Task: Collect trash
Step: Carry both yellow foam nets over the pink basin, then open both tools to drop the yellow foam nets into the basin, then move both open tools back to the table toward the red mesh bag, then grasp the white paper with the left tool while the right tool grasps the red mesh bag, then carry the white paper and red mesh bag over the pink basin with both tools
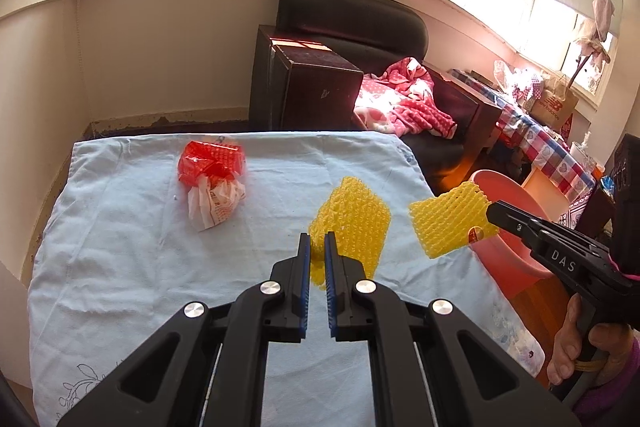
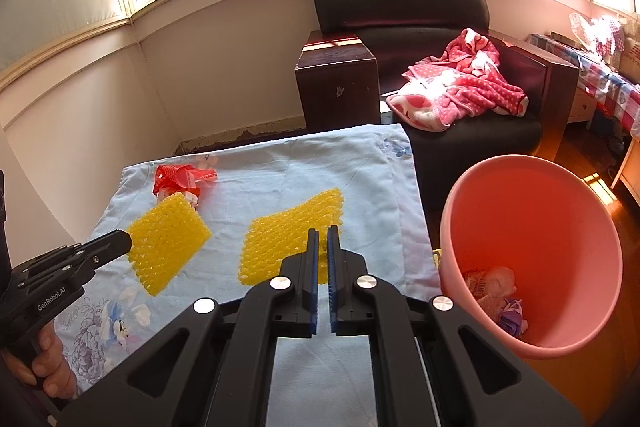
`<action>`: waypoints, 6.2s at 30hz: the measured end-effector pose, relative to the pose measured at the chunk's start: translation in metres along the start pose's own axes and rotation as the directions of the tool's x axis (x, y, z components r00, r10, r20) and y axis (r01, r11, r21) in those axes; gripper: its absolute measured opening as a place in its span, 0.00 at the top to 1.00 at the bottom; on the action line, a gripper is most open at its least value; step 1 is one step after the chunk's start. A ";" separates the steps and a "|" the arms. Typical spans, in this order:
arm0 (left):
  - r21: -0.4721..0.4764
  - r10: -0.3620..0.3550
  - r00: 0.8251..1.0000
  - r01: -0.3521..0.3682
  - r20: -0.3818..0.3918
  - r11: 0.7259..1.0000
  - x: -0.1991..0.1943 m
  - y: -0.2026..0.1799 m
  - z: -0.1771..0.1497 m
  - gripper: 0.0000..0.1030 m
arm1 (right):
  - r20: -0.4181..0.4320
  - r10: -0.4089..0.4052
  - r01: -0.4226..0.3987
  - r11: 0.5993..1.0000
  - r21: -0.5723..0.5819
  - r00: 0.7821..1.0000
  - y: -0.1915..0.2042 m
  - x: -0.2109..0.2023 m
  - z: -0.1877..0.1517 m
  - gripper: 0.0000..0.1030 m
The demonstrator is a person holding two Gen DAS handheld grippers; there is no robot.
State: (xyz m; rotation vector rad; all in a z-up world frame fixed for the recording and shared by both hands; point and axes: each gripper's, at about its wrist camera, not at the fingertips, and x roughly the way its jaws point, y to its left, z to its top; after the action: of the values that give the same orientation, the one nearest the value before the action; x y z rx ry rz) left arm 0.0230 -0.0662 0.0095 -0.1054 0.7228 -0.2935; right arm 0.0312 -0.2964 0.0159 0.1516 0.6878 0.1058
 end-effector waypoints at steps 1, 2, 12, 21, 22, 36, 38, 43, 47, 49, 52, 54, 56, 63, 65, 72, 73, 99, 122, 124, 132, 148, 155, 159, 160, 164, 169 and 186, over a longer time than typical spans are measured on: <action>0.011 -0.011 1.000 0.011 0.003 1.000 0.001 -0.007 0.003 0.94 | 0.007 -0.012 0.012 1.000 0.010 1.000 -0.006 -0.003 0.001 0.96; 0.020 -0.024 1.000 0.024 0.004 0.999 0.003 -0.013 0.005 0.94 | 0.014 -0.026 0.025 0.999 0.020 1.000 -0.012 -0.006 0.001 0.96; 0.132 -0.155 0.988 0.154 0.000 0.979 0.023 -0.089 0.029 0.94 | 0.051 -0.157 0.149 0.979 0.139 0.986 -0.081 -0.029 0.002 0.96; 0.203 -0.236 0.970 0.243 -0.057 0.949 0.054 -0.155 0.035 0.94 | 0.036 -0.264 0.253 0.949 0.189 0.964 -0.129 -0.030 -0.004 0.96; 0.211 -0.243 0.968 0.251 -0.063 0.945 0.058 -0.161 0.036 0.94 | 0.031 -0.272 0.261 0.946 0.190 0.962 -0.133 -0.029 -0.005 0.96; 0.253 -0.272 0.949 0.306 -0.160 0.918 0.109 -0.220 0.028 0.94 | -0.013 -0.323 0.318 0.922 0.221 0.946 -0.172 -0.026 -0.015 0.95; 0.248 -0.267 0.948 0.304 -0.171 0.920 0.114 -0.223 0.026 0.94 | -0.021 -0.325 0.321 0.920 0.226 0.946 -0.176 -0.026 -0.017 0.95; 0.235 -0.259 0.947 0.300 -0.189 0.924 0.123 -0.225 0.022 0.93 | -0.060 -0.321 0.325 0.915 0.237 0.945 -0.183 -0.022 -0.021 0.95; 0.232 -0.266 0.945 0.307 -0.190 0.923 0.124 -0.224 0.022 0.79 | -0.082 -0.317 0.327 0.917 0.230 0.945 -0.182 -0.019 -0.022 0.95; 0.223 -0.273 0.944 0.311 -0.183 0.924 0.120 -0.223 0.023 0.65 | -0.085 -0.318 0.329 0.917 0.228 0.944 -0.180 -0.020 -0.022 0.94; 0.224 -0.286 0.944 0.317 -0.163 0.921 0.113 -0.220 0.025 0.59 | -0.083 -0.324 0.335 0.915 0.226 0.942 -0.178 -0.022 -0.020 0.93; 0.227 -0.286 0.947 0.314 -0.148 0.922 0.106 -0.217 0.028 0.57 | -0.074 -0.319 0.328 0.916 0.233 0.945 -0.176 -0.024 -0.019 0.87; 0.227 -0.282 0.950 0.307 -0.134 0.924 0.099 -0.212 0.029 0.56 | -0.063 -0.315 0.321 0.917 0.237 0.947 -0.173 -0.026 -0.019 0.74; 0.191 -0.237 0.967 0.251 -0.090 0.949 0.076 -0.181 0.028 0.54 | -0.018 -0.263 0.261 0.943 0.206 0.965 -0.143 -0.032 -0.014 0.69; 0.178 -0.214 0.974 0.225 -0.078 0.958 0.069 -0.168 0.026 0.54 | 0.004 -0.235 0.230 0.953 0.195 0.972 -0.132 -0.033 -0.013 0.69; 0.118 -0.127 0.991 0.131 -0.041 0.984 0.045 -0.116 0.020 0.50 | 0.014 -0.101 0.098 0.986 0.137 0.995 -0.083 -0.020 -0.014 0.69; 0.105 -0.116 0.992 0.120 -0.038 0.987 0.042 -0.108 0.018 0.50 | 0.008 -0.083 0.082 0.989 0.126 0.997 -0.075 -0.017 -0.015 0.69; -0.217 0.075 0.994 -0.091 -0.080 0.972 0.058 0.120 0.022 0.50 | -0.200 0.118 -0.150 0.977 -0.154 0.973 0.088 0.081 0.009 0.70; -0.222 -0.050 0.988 0.016 -0.148 0.975 0.093 0.124 0.012 0.87 | -0.341 0.346 -0.386 0.921 -0.057 0.874 0.152 0.162 0.067 0.56; -0.226 -0.059 0.987 0.023 -0.152 0.974 0.090 0.124 0.009 0.88 | -0.356 0.353 -0.395 0.917 -0.051 0.865 0.157 0.167 0.064 0.56; -0.226 -0.075 0.985 0.038 -0.157 0.973 0.086 0.125 0.004 0.88 | -0.379 0.314 -0.403 0.897 -0.182 0.871 0.189 0.172 0.053 0.55; -0.237 -0.071 0.985 0.032 -0.159 0.971 0.079 0.124 -0.004 0.88 | -0.320 0.290 -0.367 0.905 -0.214 0.902 0.177 0.160 0.047 0.88; -0.229 -0.058 0.988 0.024 -0.144 0.973 0.068 0.118 -0.003 0.88 | -0.261 0.283 -0.332 0.929 -0.165 0.923 0.150 0.131 0.051 0.90; -0.220 -0.047 0.991 0.018 -0.126 0.975 0.059 0.111 0.000 0.88 | -0.217 0.271 -0.304 0.943 -0.138 0.938 0.133 0.110 0.050 0.90; -0.214 -0.042 0.992 0.015 -0.121 0.977 0.057 0.108 0.001 0.88 | -0.206 0.266 -0.296 0.946 -0.134 0.942 0.128 0.104 0.050 0.90; -0.189 -0.022 0.995 0.003 -0.100 0.982 0.049 0.096 0.007 0.88 | -0.156 0.224 -0.245 0.960 -0.138 0.962 0.112 0.081 0.045 0.90; -0.174 -0.009 0.996 -0.006 -0.086 0.985 0.045 0.078 0.014 0.88 | -0.098 0.170 -0.183 0.973 -0.139 0.980 0.093 0.058 0.041 0.90; -0.018 -0.050 0.998 0.050 -0.044 0.999 0.050 -0.032 0.034 0.88 | 0.044 -0.010 0.013 0.998 -0.064 0.999 0.015 -0.007 0.027 0.90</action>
State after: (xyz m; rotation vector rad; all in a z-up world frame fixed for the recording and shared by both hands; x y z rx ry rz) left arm 0.0737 -0.1114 0.0096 -0.1338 0.7676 -0.3381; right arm 0.0428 -0.2853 0.0434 0.0879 0.6407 0.1132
